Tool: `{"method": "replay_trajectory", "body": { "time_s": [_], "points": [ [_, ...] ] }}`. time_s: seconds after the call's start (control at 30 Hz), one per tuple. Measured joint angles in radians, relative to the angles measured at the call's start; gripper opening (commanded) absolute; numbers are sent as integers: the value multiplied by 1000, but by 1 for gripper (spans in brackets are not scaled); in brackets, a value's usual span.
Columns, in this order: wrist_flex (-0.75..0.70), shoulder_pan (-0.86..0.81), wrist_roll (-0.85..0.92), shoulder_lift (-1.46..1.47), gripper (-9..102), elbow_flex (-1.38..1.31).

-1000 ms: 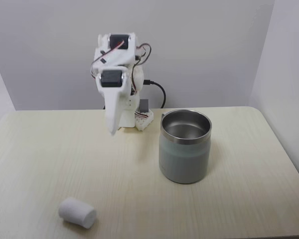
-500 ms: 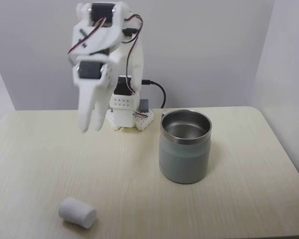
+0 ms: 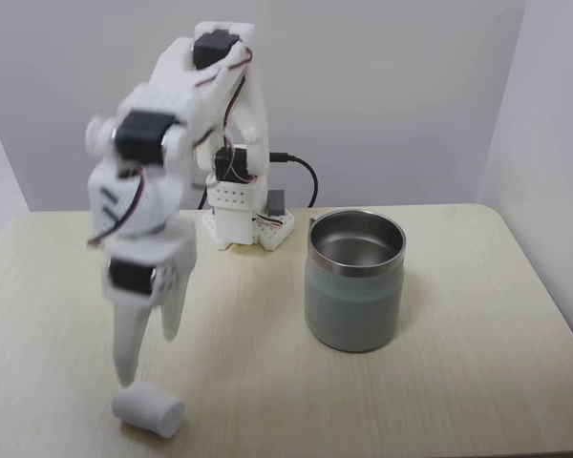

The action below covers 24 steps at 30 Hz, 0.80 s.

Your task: Grasp a dressing and put it in the cup.

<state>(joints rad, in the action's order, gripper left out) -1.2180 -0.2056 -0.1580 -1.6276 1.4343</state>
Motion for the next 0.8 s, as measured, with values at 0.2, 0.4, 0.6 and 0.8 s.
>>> {"method": "replay_trajectory", "body": {
  "time_s": [0.2, 0.4, 0.6, 0.8],
  "points": [
    [37, -6, 0, -227, 29, 106],
    [37, -11, 0, -328, 28, 172],
    [26, -9, 3, -408, 6, 239],
    [3, -6, 8, -434, 0, 279]
  ]
}}
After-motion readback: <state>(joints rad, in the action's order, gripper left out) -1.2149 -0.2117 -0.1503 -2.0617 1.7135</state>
